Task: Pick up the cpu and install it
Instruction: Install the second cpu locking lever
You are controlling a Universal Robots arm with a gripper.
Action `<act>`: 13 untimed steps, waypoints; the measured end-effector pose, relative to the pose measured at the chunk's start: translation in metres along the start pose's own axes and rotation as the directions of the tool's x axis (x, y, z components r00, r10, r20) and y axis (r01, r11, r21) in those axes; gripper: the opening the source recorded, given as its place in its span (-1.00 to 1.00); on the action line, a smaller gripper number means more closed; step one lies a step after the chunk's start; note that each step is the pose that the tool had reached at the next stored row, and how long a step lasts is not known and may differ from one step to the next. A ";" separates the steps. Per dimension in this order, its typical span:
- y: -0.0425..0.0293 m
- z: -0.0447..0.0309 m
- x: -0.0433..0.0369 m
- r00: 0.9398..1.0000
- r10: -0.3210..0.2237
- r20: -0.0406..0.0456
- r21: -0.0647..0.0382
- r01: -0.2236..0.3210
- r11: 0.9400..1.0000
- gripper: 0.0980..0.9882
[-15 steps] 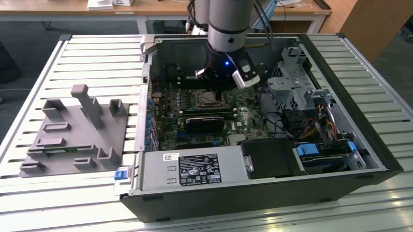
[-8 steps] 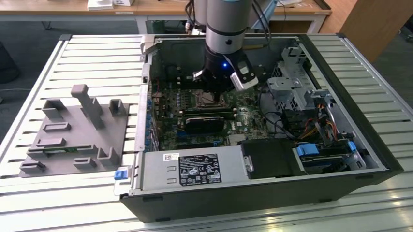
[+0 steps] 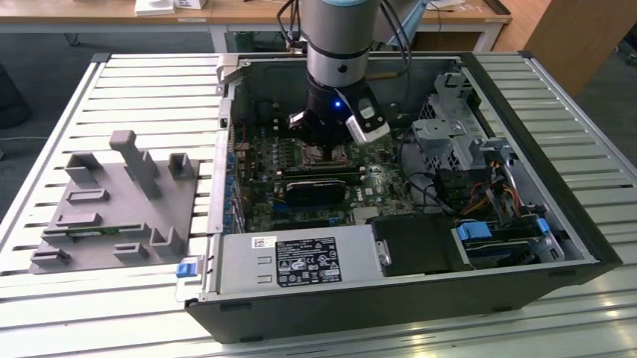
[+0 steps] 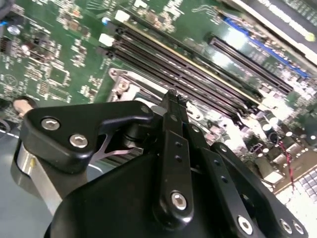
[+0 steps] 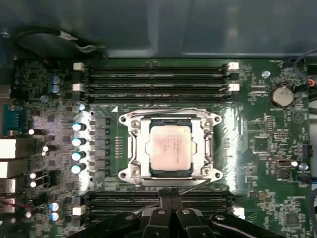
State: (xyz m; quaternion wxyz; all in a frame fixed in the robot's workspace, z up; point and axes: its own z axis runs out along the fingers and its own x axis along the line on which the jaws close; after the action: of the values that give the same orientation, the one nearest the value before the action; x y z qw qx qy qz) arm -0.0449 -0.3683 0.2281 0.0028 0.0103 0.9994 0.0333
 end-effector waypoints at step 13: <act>-0.0047 0.0088 0.0045 1.000 0.000 -0.001 -0.057 0.000 0.998 -0.98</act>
State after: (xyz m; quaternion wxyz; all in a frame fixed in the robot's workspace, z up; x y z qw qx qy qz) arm -0.0495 -0.3723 0.2190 0.0024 0.0103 0.9980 0.0618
